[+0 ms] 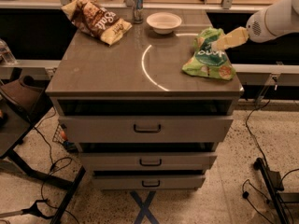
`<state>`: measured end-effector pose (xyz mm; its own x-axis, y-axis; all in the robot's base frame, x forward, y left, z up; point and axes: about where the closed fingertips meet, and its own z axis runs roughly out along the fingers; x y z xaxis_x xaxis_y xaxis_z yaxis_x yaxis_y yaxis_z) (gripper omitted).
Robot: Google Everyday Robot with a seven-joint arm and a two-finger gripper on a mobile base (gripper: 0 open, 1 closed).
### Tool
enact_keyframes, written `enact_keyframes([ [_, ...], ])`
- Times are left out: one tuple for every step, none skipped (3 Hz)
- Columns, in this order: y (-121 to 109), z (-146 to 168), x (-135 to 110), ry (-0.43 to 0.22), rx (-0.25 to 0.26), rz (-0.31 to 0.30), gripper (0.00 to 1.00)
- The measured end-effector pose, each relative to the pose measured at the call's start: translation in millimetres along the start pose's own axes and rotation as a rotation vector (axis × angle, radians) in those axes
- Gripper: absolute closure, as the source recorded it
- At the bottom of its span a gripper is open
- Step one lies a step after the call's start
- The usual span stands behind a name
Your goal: Move green rice chip bag near brown chip bag
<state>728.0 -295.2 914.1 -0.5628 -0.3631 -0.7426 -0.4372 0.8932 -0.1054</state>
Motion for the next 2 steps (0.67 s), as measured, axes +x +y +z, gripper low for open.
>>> enact_keyframes([
  [0.1, 0.1, 0.0, 0.0, 0.0, 0.0, 0.0],
  [-3.2, 13.1, 7.9, 0.003, -0.025, 0.028, 0.0],
])
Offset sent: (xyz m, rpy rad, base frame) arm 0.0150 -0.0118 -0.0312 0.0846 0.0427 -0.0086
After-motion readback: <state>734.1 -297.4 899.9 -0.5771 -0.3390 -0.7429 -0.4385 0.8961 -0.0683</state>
